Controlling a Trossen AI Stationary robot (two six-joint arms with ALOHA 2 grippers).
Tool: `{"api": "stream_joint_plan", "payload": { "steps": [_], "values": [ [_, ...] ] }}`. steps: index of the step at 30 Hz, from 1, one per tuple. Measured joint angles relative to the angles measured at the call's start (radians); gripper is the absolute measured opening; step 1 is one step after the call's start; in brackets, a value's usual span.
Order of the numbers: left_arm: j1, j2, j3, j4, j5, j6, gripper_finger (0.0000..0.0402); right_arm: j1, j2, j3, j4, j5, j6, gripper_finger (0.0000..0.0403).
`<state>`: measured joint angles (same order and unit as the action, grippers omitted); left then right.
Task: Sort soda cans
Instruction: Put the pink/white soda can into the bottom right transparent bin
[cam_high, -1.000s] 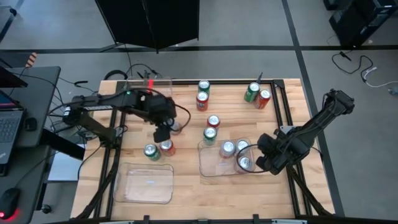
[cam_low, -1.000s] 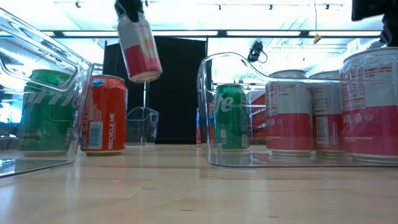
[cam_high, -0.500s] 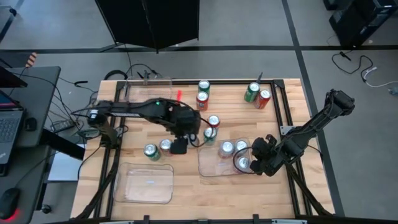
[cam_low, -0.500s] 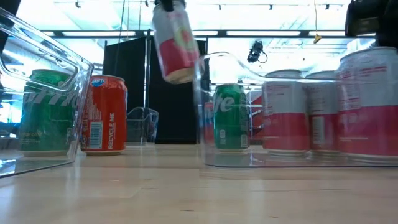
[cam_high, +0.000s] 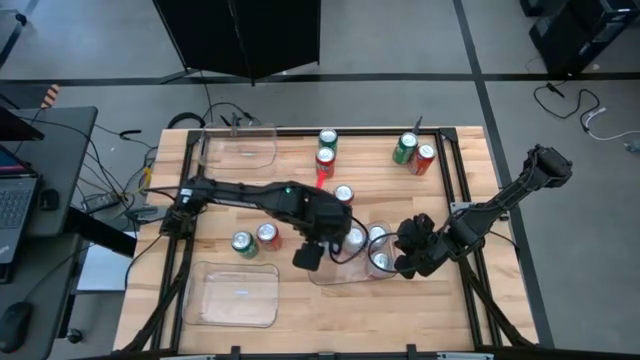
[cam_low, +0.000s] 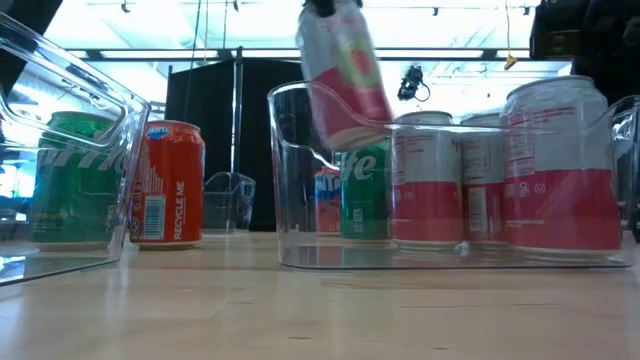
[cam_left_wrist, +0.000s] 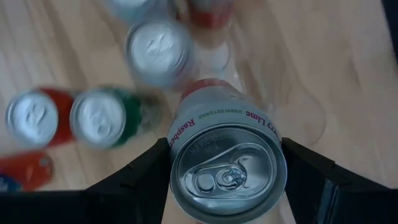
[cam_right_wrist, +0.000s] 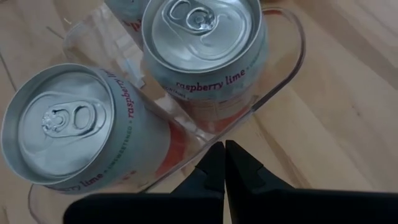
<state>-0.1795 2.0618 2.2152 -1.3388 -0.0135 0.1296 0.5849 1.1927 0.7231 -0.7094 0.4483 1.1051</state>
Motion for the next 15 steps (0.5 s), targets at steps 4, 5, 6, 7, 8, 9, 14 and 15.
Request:
{"api": "stream_joint_plan", "payload": {
  "steps": [4,5,6,7,8,9,14,15],
  "values": [
    [-0.012,0.024,0.017,0.052,0.034,0.005,0.0247,-0.007,0.0,0.0,0.0,0.0,-0.008,0.0],
    [-0.014,0.026,0.017,0.061,0.042,0.003,0.0247,-0.007,0.0,0.0,0.0,0.0,-0.009,0.0],
    [-0.017,0.029,0.017,0.067,0.044,0.002,0.0247,-0.007,0.0,0.0,0.001,0.0,-0.009,0.0],
    [-0.018,0.035,0.017,0.076,0.045,0.002,0.0247,-0.007,0.0,0.0,0.002,0.0,-0.009,0.0],
    [-0.019,0.038,0.017,0.086,0.045,0.002,0.0247,-0.008,0.0,0.0,0.002,0.0,-0.009,0.0],
    [-0.02,0.041,0.017,0.097,0.045,0.001,0.0247,-0.008,0.0,0.0,0.004,0.0,-0.009,0.0],
    [-0.019,0.076,0.017,0.16,0.044,-0.01,0.0247,-0.014,0.0,0.0,0.016,0.0,-0.01,0.0001],
    [-0.019,0.082,0.017,0.171,0.044,-0.015,0.0247,-0.014,0.0,0.0,0.019,0.0,-0.01,0.0001]
  ]
}}
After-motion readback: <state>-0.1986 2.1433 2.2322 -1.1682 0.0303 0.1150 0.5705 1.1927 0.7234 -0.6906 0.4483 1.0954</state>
